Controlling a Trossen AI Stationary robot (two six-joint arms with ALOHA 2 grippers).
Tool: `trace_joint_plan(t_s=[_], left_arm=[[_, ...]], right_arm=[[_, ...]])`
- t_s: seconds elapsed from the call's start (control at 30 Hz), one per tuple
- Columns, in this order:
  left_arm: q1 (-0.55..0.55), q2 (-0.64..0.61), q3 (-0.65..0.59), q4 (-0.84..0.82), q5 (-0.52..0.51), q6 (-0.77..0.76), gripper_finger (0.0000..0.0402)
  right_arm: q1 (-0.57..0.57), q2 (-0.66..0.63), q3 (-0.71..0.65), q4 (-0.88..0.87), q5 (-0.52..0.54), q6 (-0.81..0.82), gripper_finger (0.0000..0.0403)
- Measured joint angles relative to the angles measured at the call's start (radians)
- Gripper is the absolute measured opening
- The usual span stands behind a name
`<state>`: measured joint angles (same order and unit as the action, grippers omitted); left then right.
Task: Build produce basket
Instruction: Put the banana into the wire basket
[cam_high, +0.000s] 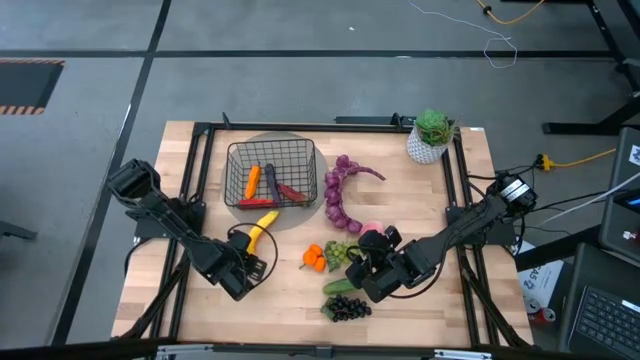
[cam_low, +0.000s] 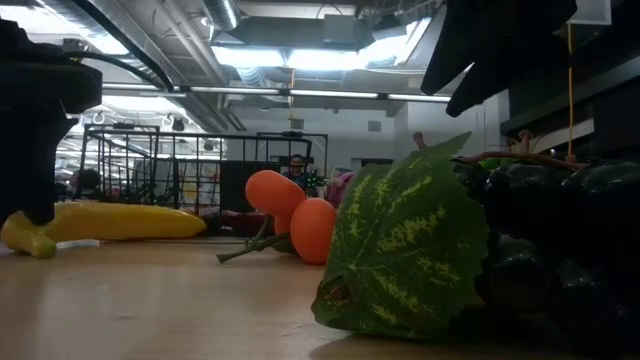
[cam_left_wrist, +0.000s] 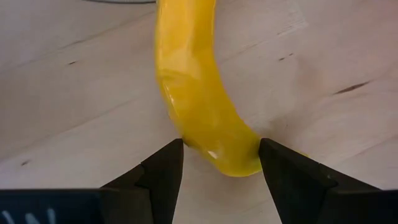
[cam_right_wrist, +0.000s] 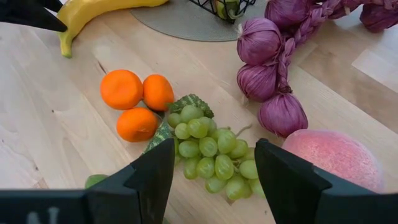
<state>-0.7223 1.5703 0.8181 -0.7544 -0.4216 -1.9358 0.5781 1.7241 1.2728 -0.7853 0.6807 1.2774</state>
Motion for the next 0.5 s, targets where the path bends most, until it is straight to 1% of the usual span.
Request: trace_joint_plan(t_s=[0.17, 0.23, 0.5], left_arm=[[0.000, 0.000, 0.001, -0.007, 0.122, 0.000, 0.0206], [-0.001, 0.001, 0.001, -0.007, 0.150, 0.000, 0.0206], [0.000, 0.001, 0.001, -0.011, 0.151, 0.000, 0.0206]], right_arm=[[0.000, 0.000, 0.000, 0.000, 0.000, 0.000, 0.0221], [0.000, 0.000, 0.000, 0.000, 0.000, -0.001, 0.0221], [0.000, 0.000, 0.000, 0.000, 0.000, -0.003, 0.0221]])
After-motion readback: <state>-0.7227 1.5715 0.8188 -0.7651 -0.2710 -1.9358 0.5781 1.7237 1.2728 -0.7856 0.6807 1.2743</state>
